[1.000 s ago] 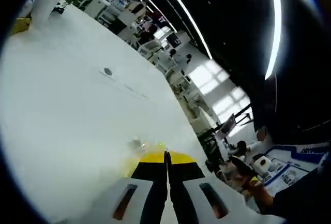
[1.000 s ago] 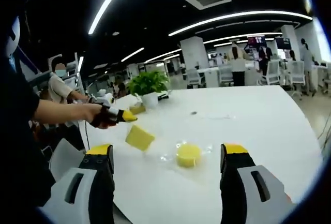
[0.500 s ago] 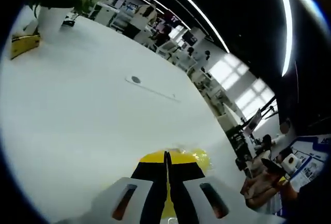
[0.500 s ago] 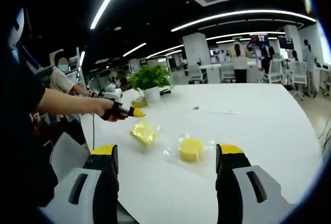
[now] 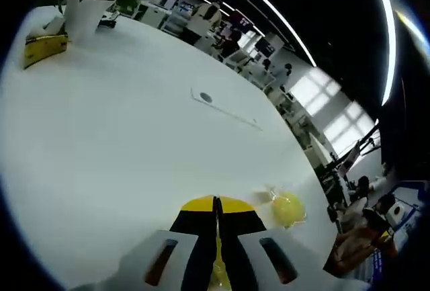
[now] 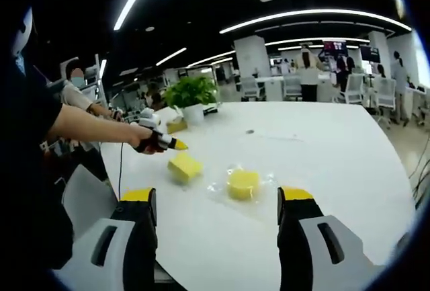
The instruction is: Compare the silicone blocks by pressing each to a similar depth, holding the contact briefly, and releasing to observe deformation and rebound differences across the visible hardness samples.
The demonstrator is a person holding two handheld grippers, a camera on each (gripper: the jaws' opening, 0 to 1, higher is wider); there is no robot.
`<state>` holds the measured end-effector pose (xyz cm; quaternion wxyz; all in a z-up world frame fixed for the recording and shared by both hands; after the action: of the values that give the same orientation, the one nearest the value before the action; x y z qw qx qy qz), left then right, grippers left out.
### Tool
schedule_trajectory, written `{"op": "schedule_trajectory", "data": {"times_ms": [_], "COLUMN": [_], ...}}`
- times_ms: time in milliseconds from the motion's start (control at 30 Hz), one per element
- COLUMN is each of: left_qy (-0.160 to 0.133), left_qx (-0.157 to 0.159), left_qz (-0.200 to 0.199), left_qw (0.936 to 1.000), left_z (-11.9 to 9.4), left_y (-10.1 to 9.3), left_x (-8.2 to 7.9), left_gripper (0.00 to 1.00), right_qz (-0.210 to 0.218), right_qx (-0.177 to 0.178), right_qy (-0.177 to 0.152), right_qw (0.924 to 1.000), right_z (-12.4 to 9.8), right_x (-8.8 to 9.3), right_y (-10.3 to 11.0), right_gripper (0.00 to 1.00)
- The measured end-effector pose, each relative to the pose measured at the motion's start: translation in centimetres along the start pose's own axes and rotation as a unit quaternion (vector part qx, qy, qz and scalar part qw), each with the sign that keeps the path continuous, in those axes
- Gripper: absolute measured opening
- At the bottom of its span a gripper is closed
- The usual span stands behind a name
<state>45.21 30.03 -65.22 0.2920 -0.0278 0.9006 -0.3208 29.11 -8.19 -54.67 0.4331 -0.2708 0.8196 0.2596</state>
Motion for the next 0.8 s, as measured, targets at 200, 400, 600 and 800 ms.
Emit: {"op": "schedule_trajectory", "data": {"times_ms": [200, 400, 600, 800], "left_qy": [0.022, 0.006, -0.016, -0.003], "left_qx": [-0.005, 0.008, 0.018, 0.002], "left_qz": [-0.006, -0.004, 0.000, 0.029], "left_qw": [0.9997, 0.9999, 0.9997, 0.9996], "left_z": [1.6, 1.3, 0.9, -0.3], "left_y": [0.0, 0.3, -0.7, -1.2], "left_x": [1.4, 0.7, -1.1, -0.6], "left_gripper": [0.00, 0.00, 0.00, 0.06], "right_qz": [-0.005, -0.012, -0.012, -0.017], "right_qx": [-0.002, -0.007, -0.004, 0.000], "right_qy": [0.013, 0.014, 0.023, 0.022], "right_qw": [0.9999, 0.9998, 0.9997, 0.9996], "right_z": [0.4, 0.2, 0.2, -0.2], "right_x": [0.0, 0.0, 0.1, 0.0], "right_y": [0.6, 0.9, 1.1, 1.1], "right_gripper": [0.64, 0.63, 0.63, 0.63]}}
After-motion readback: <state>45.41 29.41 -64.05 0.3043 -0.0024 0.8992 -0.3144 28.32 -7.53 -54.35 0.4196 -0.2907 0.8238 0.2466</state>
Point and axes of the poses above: the point that each gripper's makers call its tool centre point, and the gripper's own axes: z roughly forward along the fingers, y roughly to its left, x roughly out of its underside, the point moved 6 cm from there along -z, roughly backward along the fingers, and after that the axes turned 11 degrees about y, right-handed, at the moved point
